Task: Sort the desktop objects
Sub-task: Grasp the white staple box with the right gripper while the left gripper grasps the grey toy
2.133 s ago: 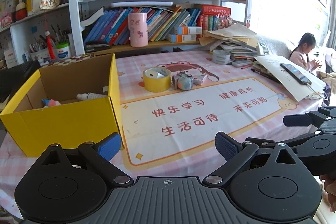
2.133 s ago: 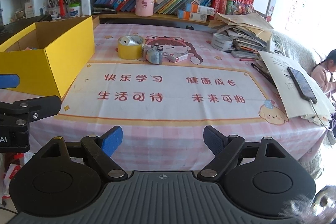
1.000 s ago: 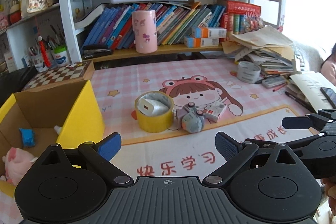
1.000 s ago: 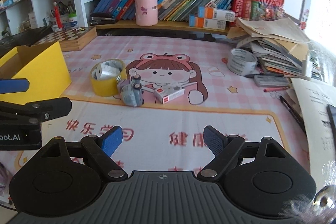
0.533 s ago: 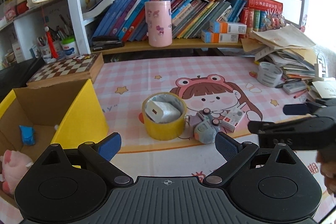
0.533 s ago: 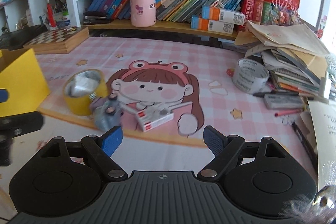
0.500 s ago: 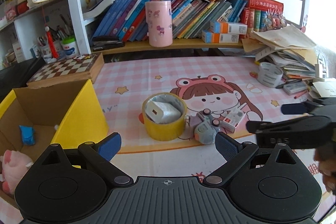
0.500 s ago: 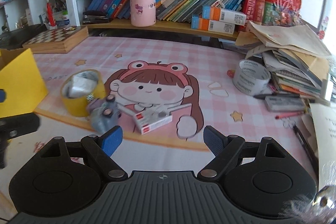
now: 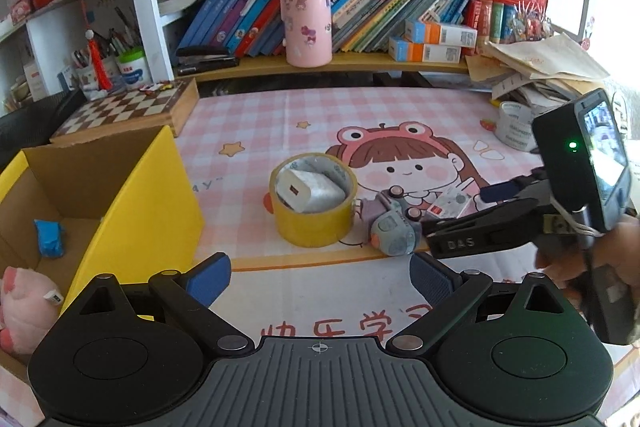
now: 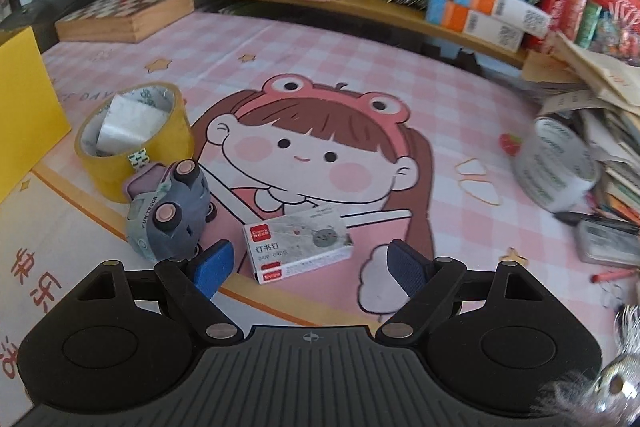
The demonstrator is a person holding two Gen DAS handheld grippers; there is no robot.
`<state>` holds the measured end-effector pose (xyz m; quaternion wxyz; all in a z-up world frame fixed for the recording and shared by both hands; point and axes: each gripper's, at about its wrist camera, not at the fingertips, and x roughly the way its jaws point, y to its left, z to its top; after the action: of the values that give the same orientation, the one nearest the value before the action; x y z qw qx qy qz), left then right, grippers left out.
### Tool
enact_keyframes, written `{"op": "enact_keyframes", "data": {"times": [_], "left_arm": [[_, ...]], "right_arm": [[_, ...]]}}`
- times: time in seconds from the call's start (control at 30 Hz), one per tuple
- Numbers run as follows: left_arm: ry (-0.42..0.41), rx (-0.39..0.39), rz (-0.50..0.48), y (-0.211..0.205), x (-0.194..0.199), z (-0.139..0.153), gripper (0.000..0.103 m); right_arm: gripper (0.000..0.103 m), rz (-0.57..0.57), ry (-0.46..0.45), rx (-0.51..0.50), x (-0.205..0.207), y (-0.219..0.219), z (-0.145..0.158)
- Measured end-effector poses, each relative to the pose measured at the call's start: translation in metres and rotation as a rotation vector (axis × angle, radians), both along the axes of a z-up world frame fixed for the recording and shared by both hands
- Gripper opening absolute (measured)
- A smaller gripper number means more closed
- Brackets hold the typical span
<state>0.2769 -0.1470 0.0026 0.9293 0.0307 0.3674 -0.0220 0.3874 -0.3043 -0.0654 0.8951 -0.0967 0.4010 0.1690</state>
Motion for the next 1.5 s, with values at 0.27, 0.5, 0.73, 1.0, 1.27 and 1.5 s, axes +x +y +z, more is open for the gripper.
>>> {"op": "enact_keyframes", "data": {"times": [0.27,0.5,0.73,1.0,1.27,1.5], "left_arm": [[0.003,-0.001,-0.021,-0.009,0.009,-0.005,0.098],[-0.003,-0.017,-0.038,-0.019,0.020,-0.010,0.097],[0.009,-0.044,-0.056,-0.031,0.037,-0.020,0.096],[0.027,-0.061,-0.066,-0.046,0.053,-0.031,0.096],[0.036,-0.030,-0.095,-0.061,0.058,-0.040,0.096],[0.081,-0.039,-0.028,-0.064,0.071,-0.053,0.096]], "right_arm": [[0.057,0.024,-0.001,0.061,0.008,0.000,-0.001],[0.056,0.013,0.004,0.062,0.006,-0.003,0.003],[0.056,-0.063,-0.020,0.090,-0.016,-0.029,0.019],[0.056,-0.138,-0.011,0.110,-0.041,-0.056,0.029],[0.056,-0.166,-0.014,0.097,-0.055,-0.068,0.033],[0.056,-0.179,-0.006,0.100,-0.058,-0.073,0.033]]}}
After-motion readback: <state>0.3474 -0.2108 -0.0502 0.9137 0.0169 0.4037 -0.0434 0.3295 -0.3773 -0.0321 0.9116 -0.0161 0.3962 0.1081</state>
